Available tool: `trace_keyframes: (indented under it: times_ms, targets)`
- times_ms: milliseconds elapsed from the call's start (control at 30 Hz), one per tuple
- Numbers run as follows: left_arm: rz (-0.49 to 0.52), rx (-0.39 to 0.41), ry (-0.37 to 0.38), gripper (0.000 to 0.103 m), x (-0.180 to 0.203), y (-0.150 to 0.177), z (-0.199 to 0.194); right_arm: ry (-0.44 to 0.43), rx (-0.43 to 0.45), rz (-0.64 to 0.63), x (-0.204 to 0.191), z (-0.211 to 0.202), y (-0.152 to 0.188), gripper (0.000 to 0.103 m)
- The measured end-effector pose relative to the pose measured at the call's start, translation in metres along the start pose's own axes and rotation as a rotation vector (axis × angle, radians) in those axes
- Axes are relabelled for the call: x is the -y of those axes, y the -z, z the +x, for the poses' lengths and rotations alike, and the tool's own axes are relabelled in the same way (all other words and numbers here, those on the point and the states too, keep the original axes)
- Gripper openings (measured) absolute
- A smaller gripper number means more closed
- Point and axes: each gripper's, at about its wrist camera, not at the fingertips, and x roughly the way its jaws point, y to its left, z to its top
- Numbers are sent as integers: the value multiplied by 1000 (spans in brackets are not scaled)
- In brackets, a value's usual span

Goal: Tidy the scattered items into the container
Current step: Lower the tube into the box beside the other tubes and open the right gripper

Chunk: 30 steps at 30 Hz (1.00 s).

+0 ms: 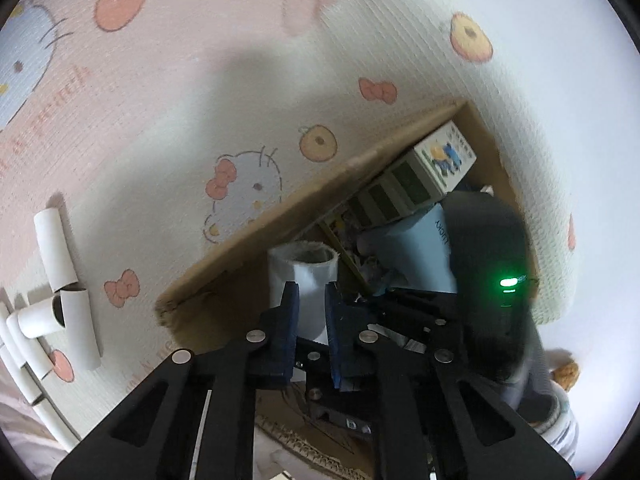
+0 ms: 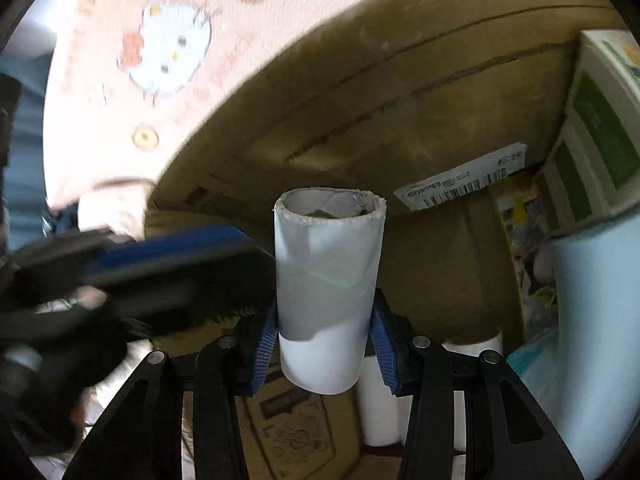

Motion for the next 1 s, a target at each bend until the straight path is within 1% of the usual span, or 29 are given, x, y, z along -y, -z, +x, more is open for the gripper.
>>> trace_keyframes:
  times_ms: [67, 167, 233, 300, 367, 500, 667, 800, 900, 1000]
  targets:
    - [1, 18, 15, 15, 0, 1, -7, 31, -38, -42, -2, 9, -3, 42]
    - [13, 33, 34, 15, 0, 5, -18, 54, -78, -82, -3, 21, -5, 42]
    - [-8, 47, 63, 14, -4, 7, -23, 93, -117, -119, -5, 34, -7, 42]
    - [-31, 60, 80, 14, -9, 8, -27, 113, -148, -126, -5, 44, -9, 42]
    - [-43, 56, 92, 14, -12, 9, -27, 140, -159, -132, -3, 52, -11, 42]
    - [-42, 55, 94, 14, -17, 9, -27, 104, -161, -90, 5, 58, -13, 42]
    - [-25, 37, 100, 15, -15, 12, -23, 102, -158, -72, 7, 61, -17, 42]
    - [2, 32, 96, 15, -10, 15, -20, 74, -167, -51, 7, 59, -18, 42]
    - [28, 50, 68, 15, -5, 18, -20, 59, -171, -18, 9, 55, -18, 42]
    - [45, 62, 46, 15, -3, 19, -20, 29, -157, 31, 8, 41, -14, 42]
